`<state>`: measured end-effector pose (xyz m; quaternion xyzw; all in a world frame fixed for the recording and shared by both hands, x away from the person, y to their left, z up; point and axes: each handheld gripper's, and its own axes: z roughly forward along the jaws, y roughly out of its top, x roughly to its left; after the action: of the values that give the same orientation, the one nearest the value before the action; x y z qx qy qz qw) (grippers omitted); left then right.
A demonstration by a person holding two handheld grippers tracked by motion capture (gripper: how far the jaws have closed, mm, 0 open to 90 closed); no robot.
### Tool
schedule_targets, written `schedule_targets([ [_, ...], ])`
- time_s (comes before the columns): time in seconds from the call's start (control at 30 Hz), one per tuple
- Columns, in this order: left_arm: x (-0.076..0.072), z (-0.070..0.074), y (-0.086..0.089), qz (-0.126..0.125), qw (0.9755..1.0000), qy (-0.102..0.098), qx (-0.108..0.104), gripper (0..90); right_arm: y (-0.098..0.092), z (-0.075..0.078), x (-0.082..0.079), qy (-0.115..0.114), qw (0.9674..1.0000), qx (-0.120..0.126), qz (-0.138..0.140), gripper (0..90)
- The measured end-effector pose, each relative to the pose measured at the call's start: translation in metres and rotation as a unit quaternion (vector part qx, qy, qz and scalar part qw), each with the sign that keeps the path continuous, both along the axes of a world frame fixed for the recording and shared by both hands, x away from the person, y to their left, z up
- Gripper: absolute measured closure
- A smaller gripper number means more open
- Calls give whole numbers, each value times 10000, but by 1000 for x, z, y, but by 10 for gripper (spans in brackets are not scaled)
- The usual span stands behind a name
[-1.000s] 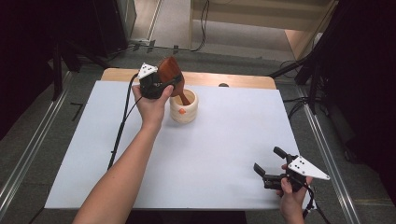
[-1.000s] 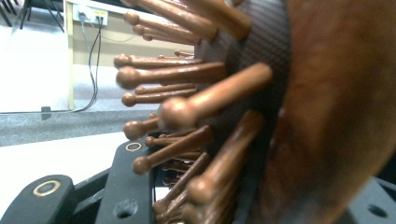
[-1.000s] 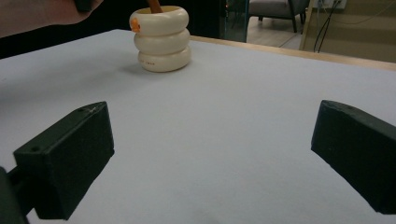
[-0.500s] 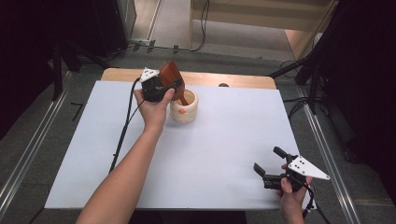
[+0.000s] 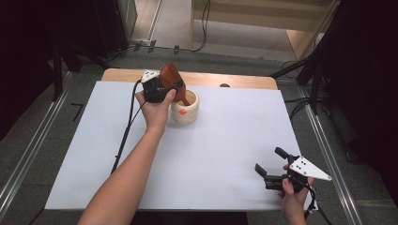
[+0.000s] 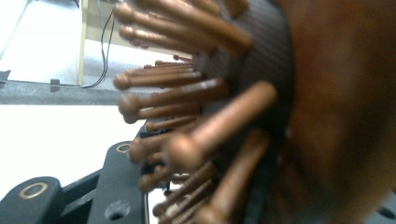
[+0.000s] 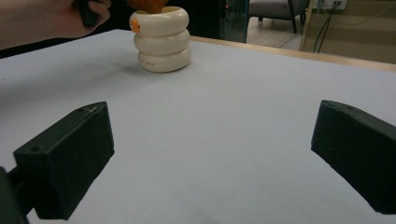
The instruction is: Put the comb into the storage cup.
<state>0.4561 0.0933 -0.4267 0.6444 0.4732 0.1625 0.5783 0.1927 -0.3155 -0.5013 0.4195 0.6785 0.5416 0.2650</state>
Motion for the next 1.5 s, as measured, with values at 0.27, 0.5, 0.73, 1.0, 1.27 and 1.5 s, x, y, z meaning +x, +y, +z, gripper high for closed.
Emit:
schedule_targets([
  [0.27, 4, -1, 7, 39, 9999, 147, -54, 396, 2, 0, 1, 21, 10000, -15, 21, 0],
  [0.5, 4, -2, 6, -86, 9998, 178, -44, 244, 2, -1, 1, 19, 10000, -24, 13, 0],
  [0.73, 2, -4, 2, -195, 9995, 180, 146, 9, 1, -1, 1, 8, 10000, -17, 18, 0],
  [1.0, -2, 1, 7, -170, 9995, 96, 239, 0, 1, -1, 1, 10, 10000, -24, 16, 0],
  [1.27, -7, 0, 18, -171, 9991, 86, 390, 0, 1, -1, 2, 32, 10000, -29, 19, 0],
  [1.5, -15, 0, 28, -242, 9987, 21, 447, 0, 2, -1, 2, 43, 10000, -43, 4, 0],
])
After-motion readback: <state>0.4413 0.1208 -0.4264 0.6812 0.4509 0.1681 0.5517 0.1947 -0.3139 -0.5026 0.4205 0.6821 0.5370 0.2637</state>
